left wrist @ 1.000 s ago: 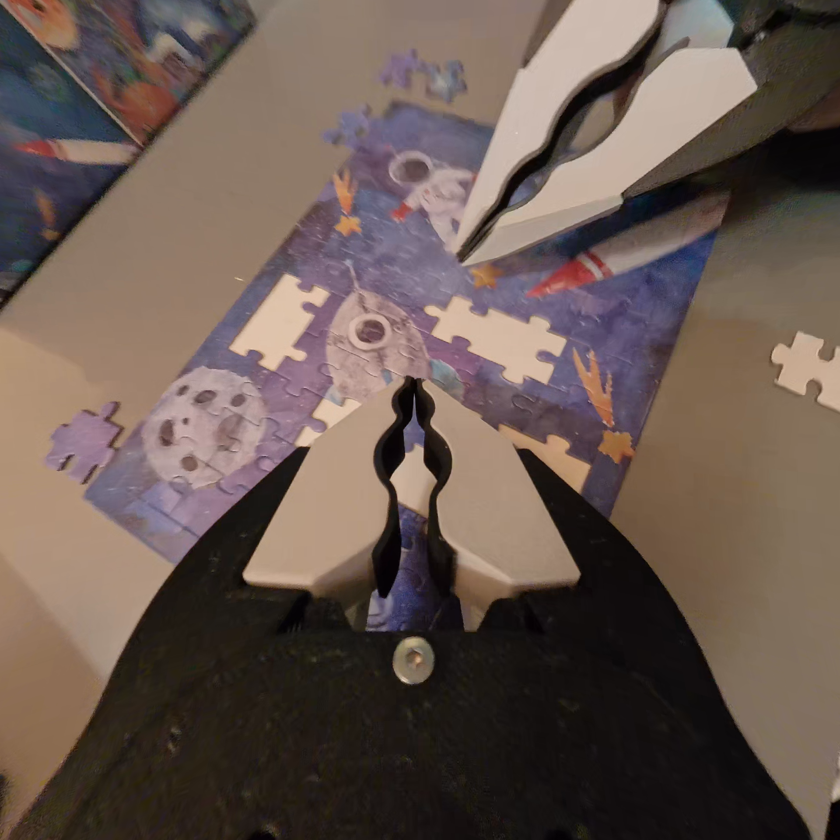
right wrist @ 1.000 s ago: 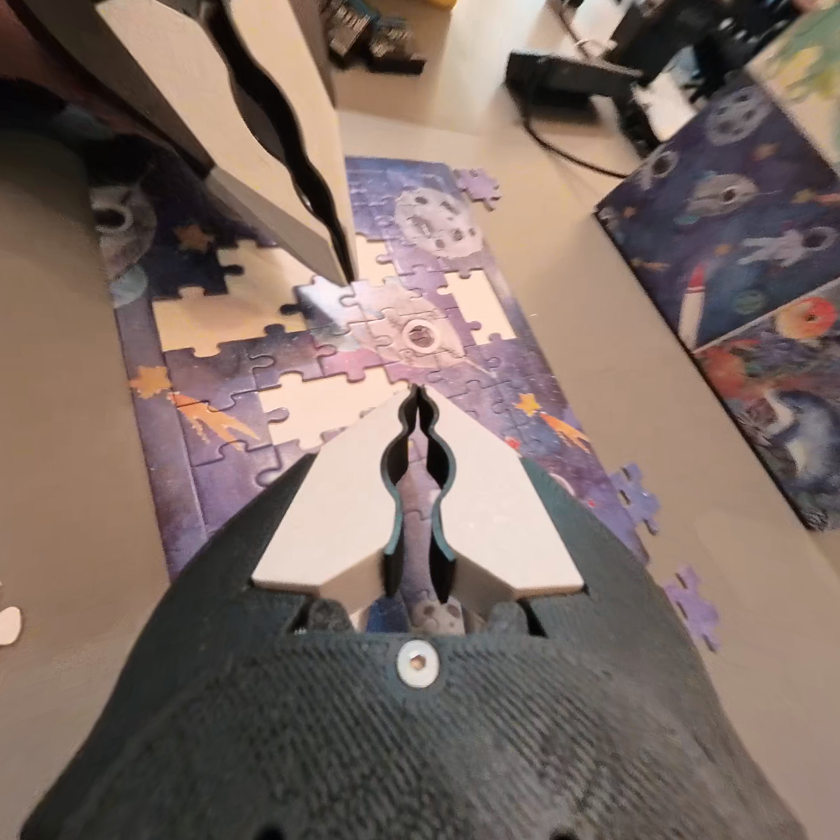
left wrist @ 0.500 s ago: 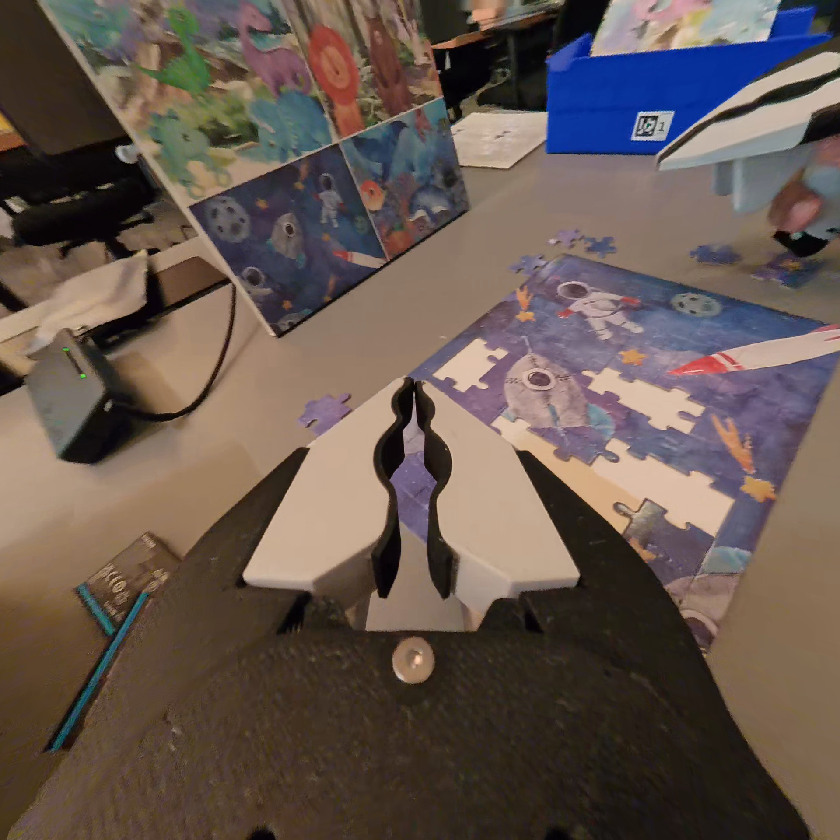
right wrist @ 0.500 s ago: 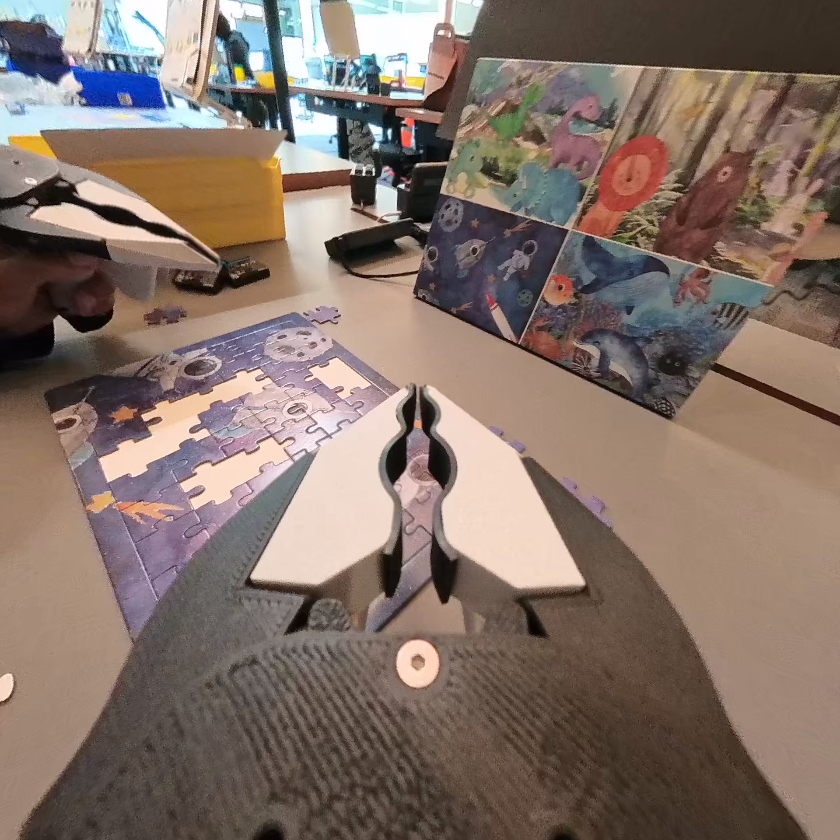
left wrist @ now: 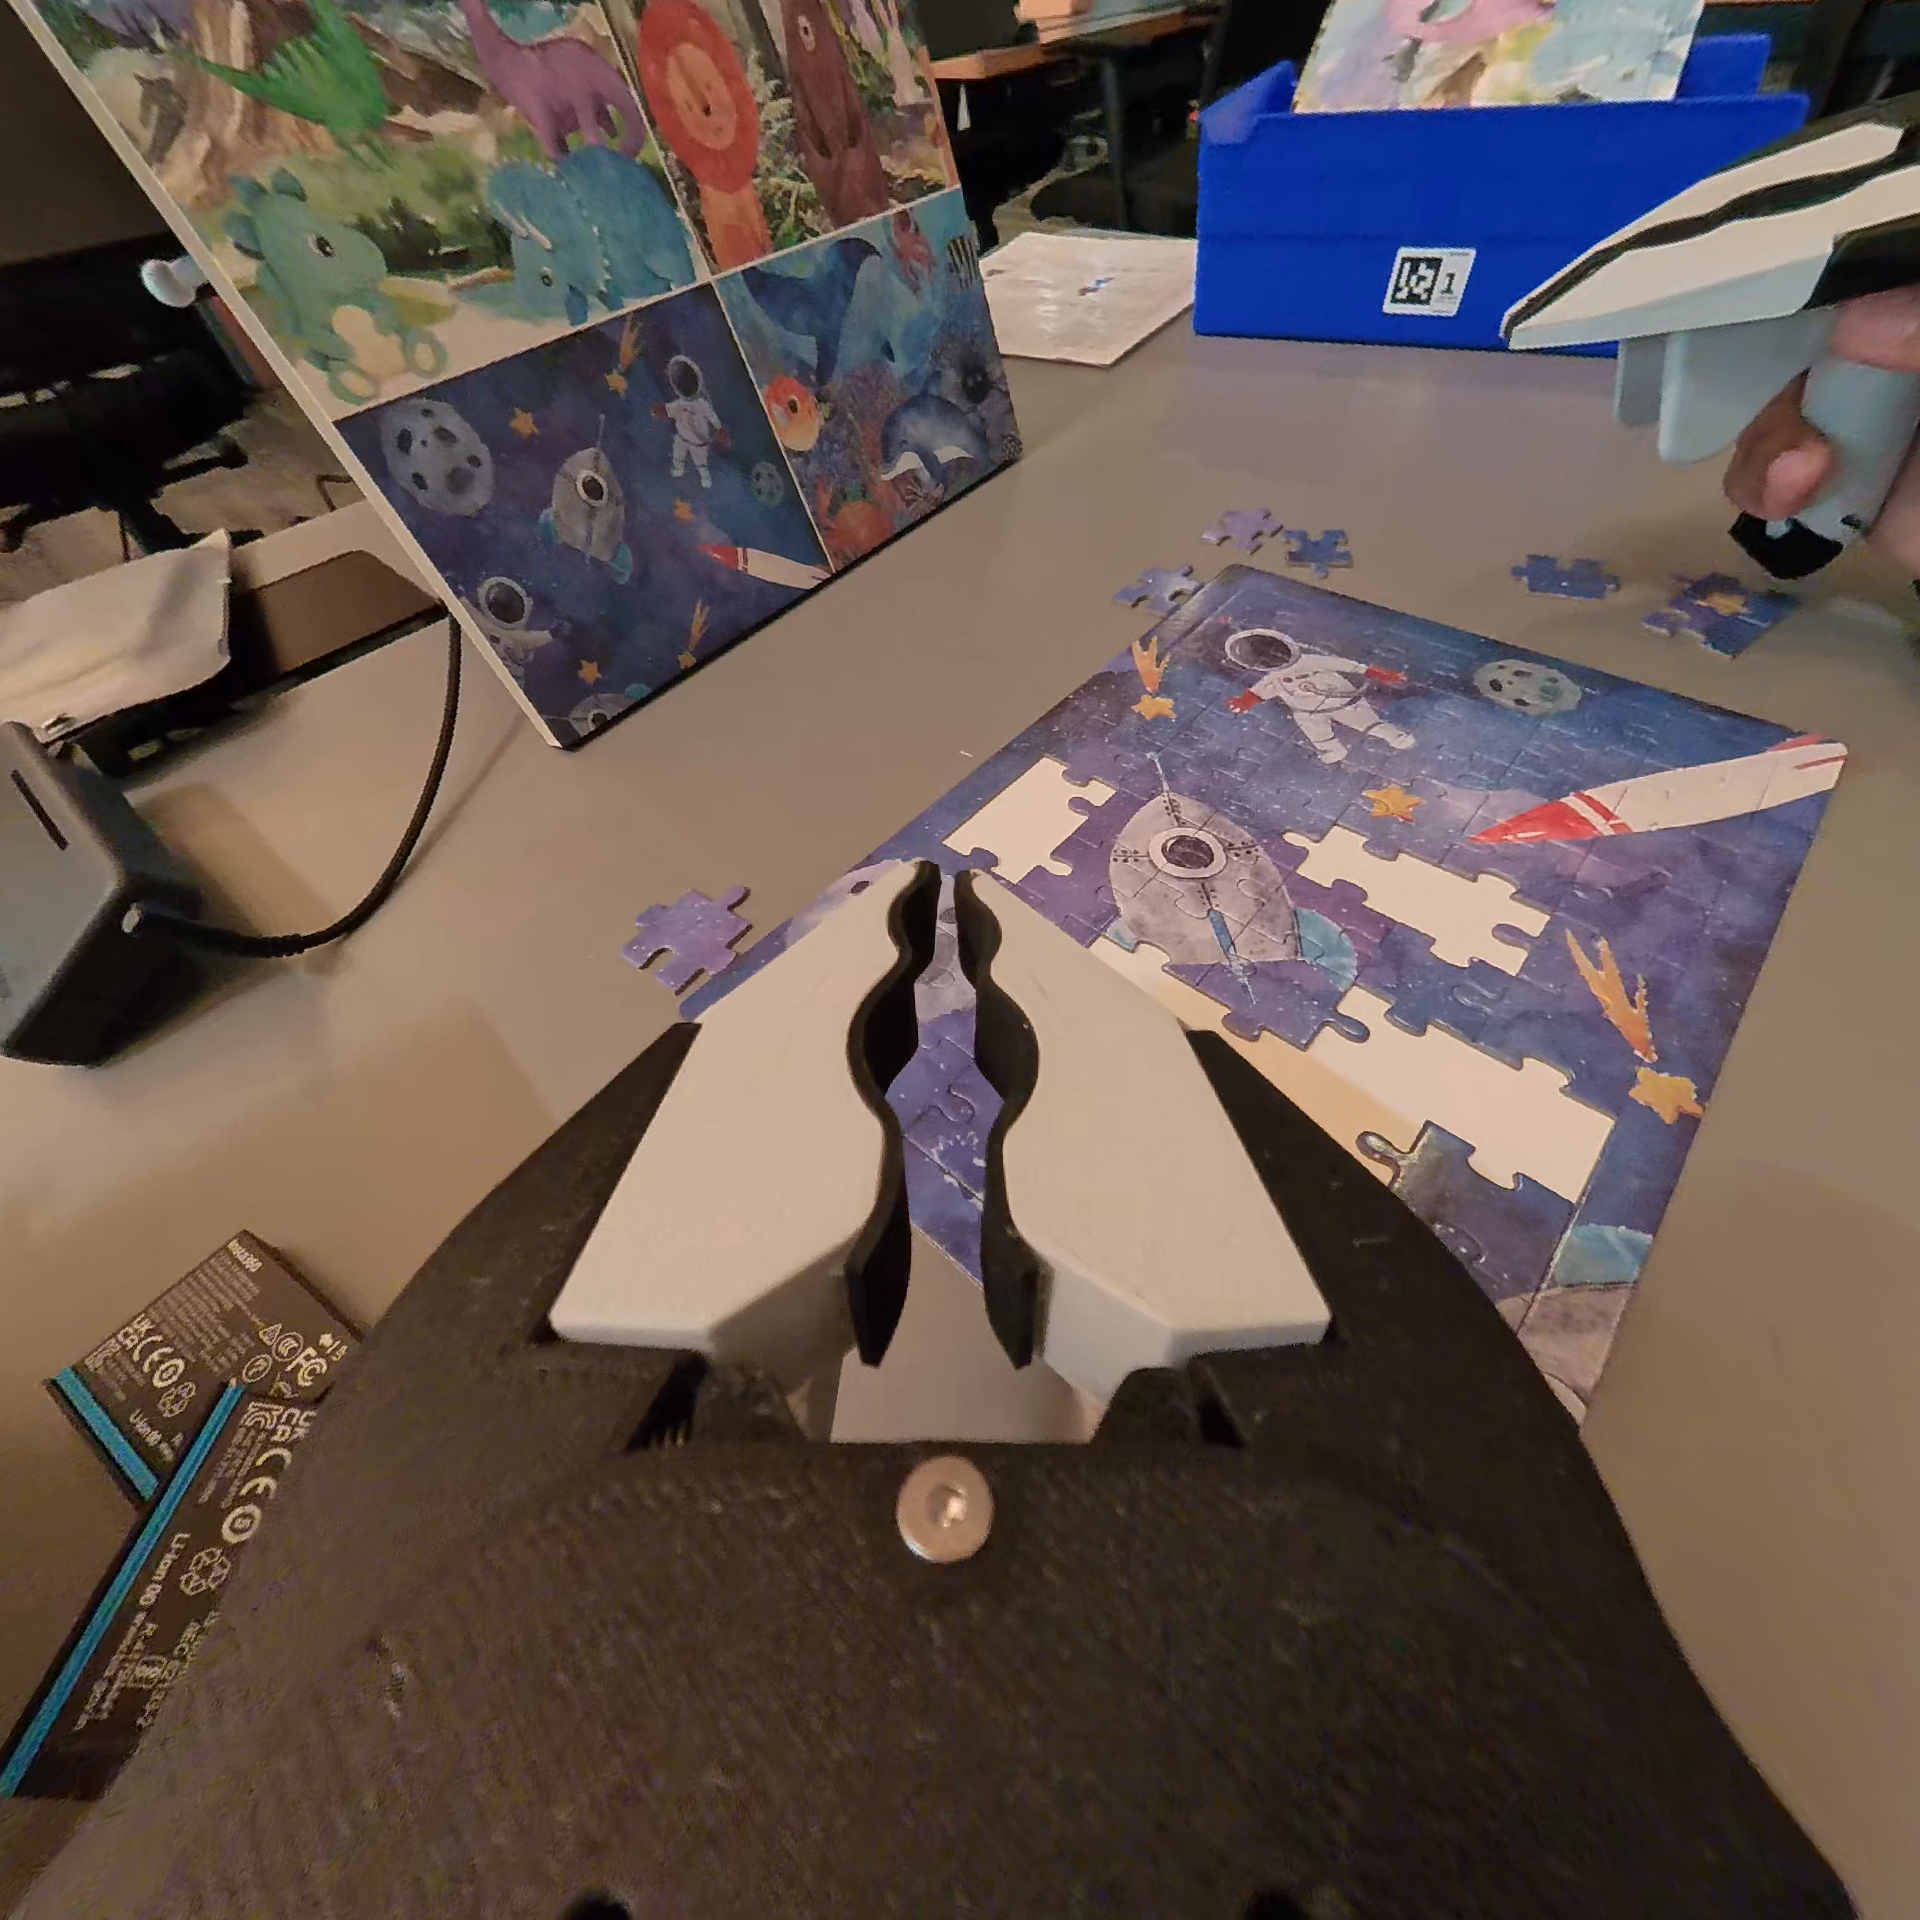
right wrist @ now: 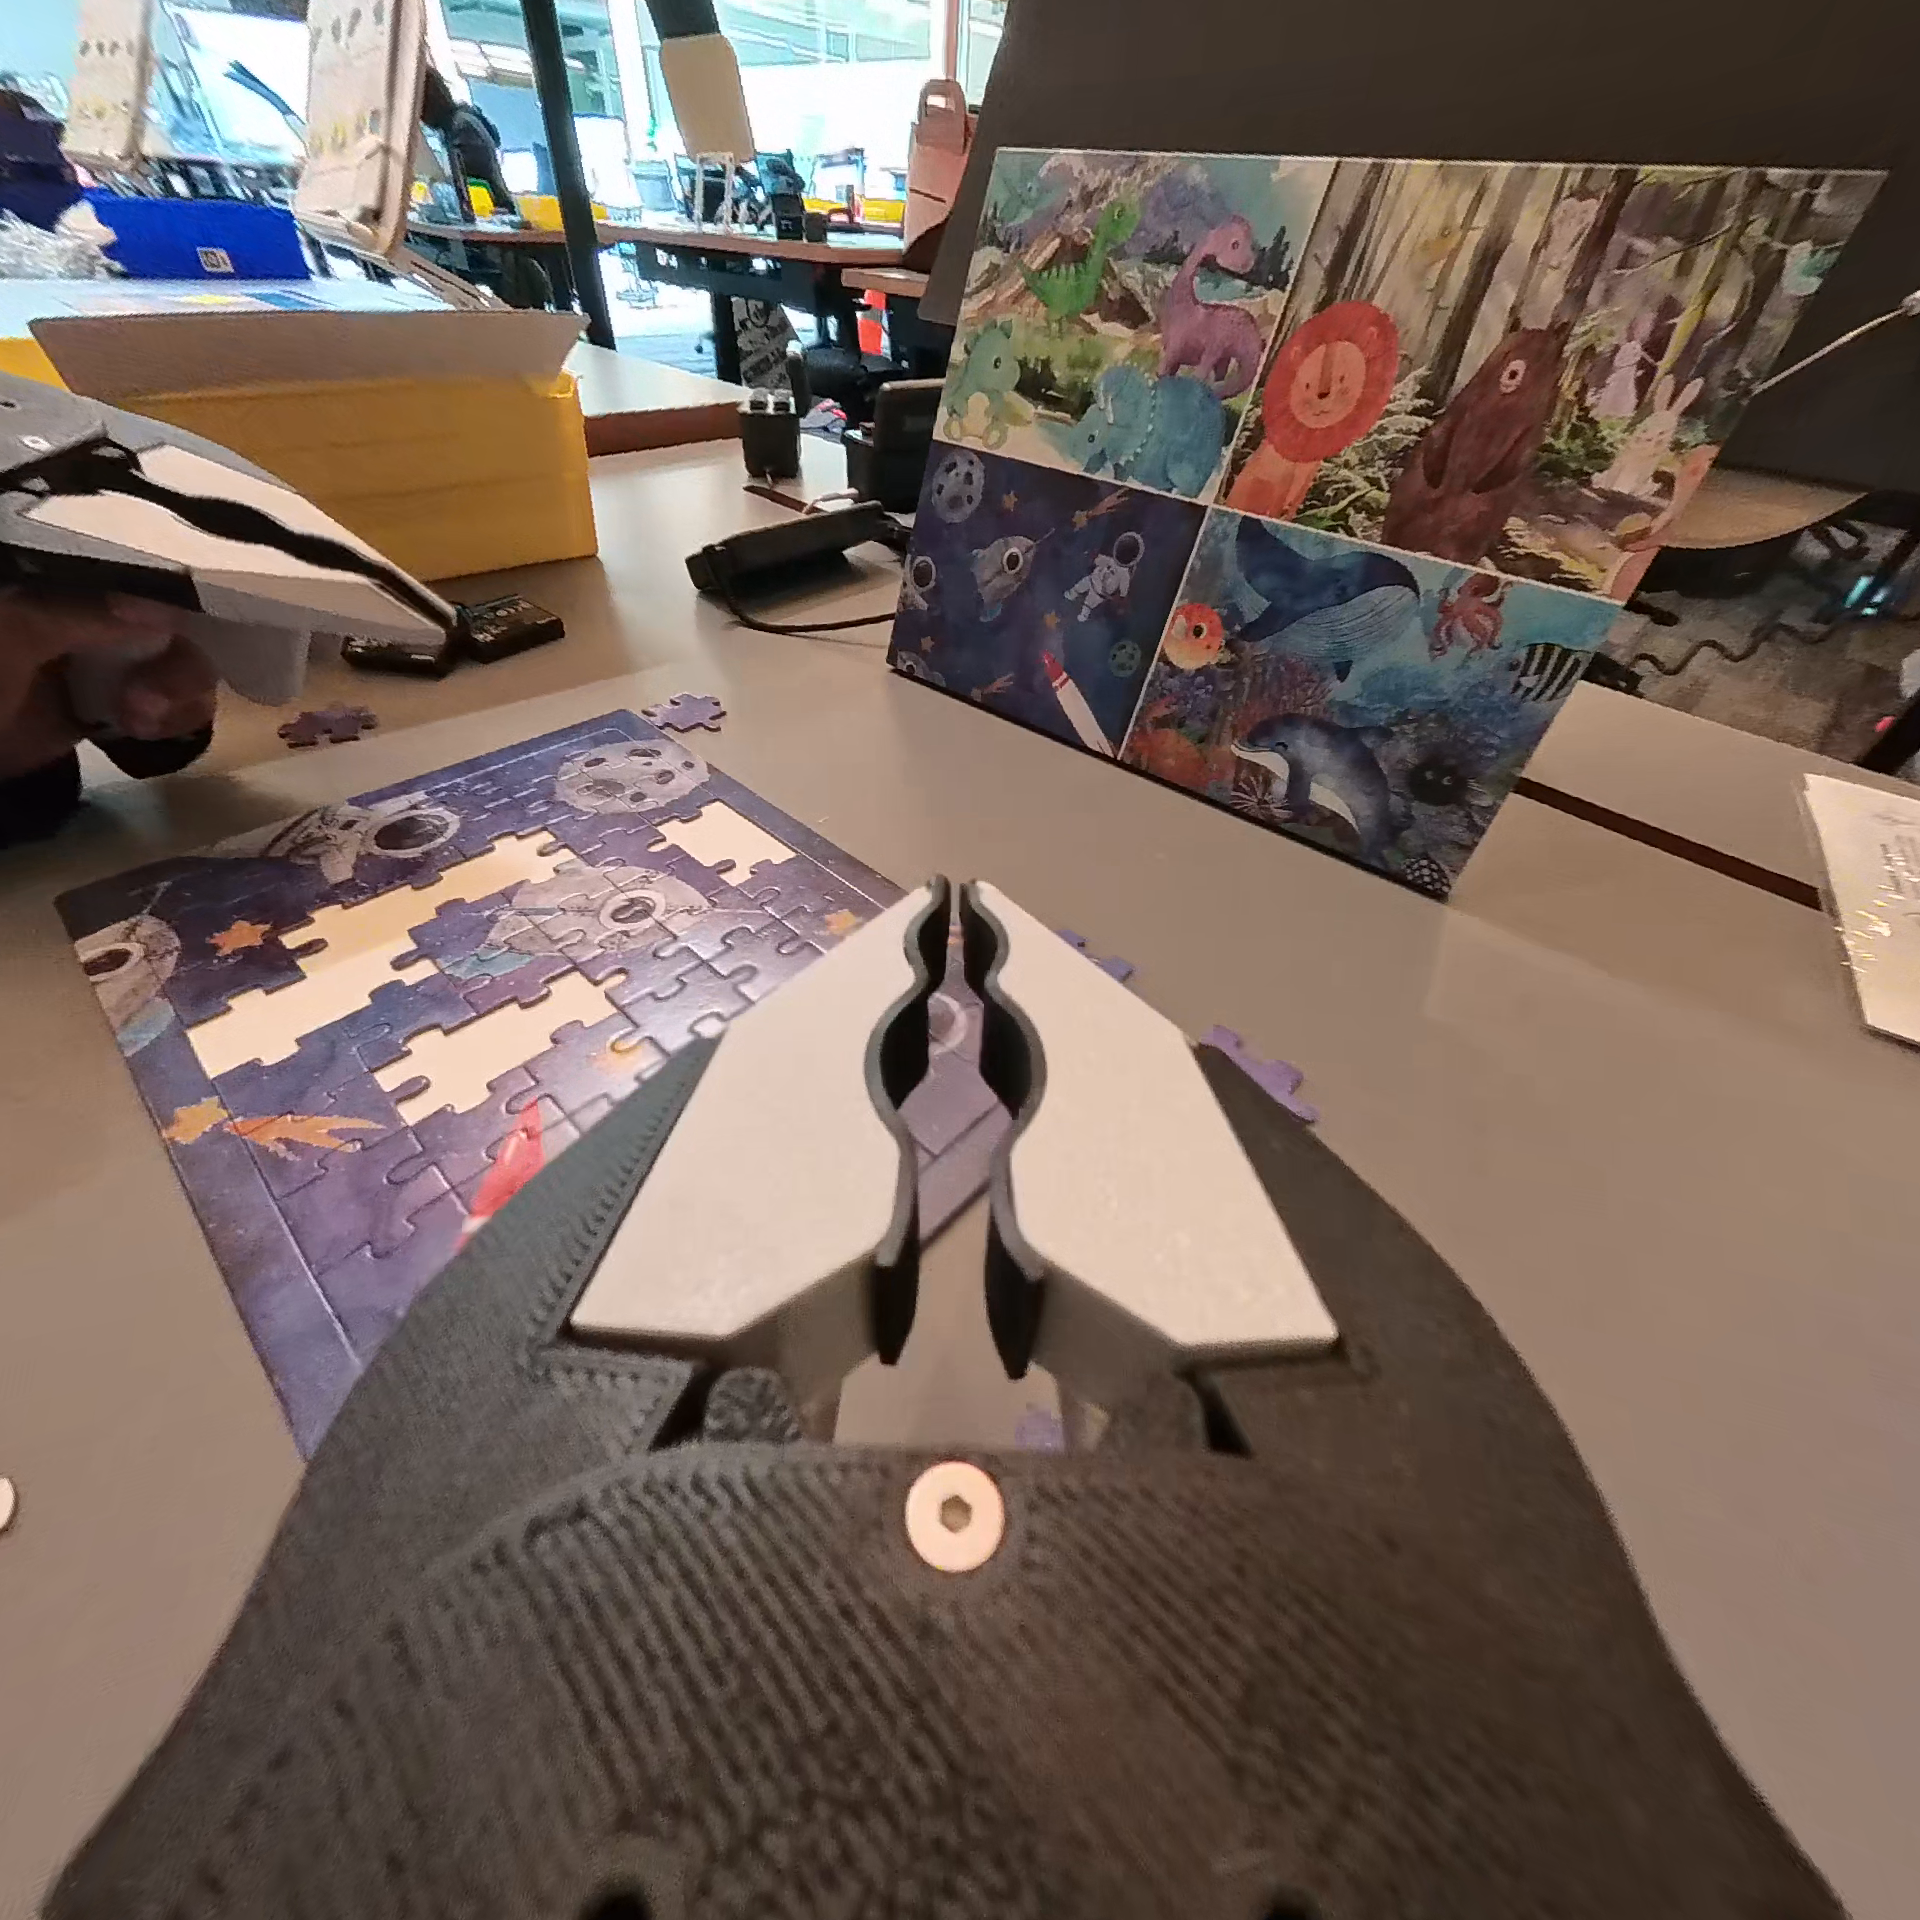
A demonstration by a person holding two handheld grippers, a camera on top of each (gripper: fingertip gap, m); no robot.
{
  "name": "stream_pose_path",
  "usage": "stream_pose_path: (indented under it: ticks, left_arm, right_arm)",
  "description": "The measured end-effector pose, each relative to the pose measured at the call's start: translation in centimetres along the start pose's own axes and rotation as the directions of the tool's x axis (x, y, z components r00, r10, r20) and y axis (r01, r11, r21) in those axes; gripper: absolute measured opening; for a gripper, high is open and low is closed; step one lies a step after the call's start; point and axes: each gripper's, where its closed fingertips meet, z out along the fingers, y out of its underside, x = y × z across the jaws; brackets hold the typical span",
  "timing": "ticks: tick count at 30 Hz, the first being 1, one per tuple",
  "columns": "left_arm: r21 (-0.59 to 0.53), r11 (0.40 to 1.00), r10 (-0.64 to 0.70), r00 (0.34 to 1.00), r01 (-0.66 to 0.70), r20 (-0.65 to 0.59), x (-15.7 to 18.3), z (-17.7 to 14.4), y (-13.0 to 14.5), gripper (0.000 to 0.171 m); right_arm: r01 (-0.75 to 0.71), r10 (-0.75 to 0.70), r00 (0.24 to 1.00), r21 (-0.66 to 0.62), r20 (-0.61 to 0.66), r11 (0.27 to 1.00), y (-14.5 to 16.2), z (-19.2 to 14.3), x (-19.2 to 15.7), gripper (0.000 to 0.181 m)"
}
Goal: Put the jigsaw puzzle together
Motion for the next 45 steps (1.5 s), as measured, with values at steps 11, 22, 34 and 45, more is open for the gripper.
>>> stream_pose_path:
  ticks: [11, 22, 34, 45]
  left_arm:
    - [-0.023, 1.000, -0.020, 0.999, 0.020, -0.034, 0.4, 0.4, 0.4, 0.002]
    - [-0.029, 0.999, -0.036, 0.998, 0.035, -0.046, 0.5, 0.6, 0.5, 0.003]
    - [-0.038, 0.998, -0.044, 0.997, 0.042, -0.067, 0.9, 0.9, 0.7, 0.005]
    - [-0.019, 0.999, -0.052, 0.997, 0.051, -0.056, 0.7, 0.7, 0.4, 0.008]
  right_arm:
    - [0.012, -0.022, 0.979, -0.049, -0.204, 0.999, 1.9, -4.3, 6.8, 0.000]
    - [0.016, -0.024, 0.991, -0.062, -0.132, 0.998, 2.3, -3.3, 5.2, 0.002]
    - [0.029, -0.037, 0.995, -0.093, -0.090, 0.995, 2.8, -2.1, 4.0, 0.003]
    - [0.026, -0.034, 0.995, -0.085, -0.088, 0.996, 2.7, -2.2, 4.1, 0.002]
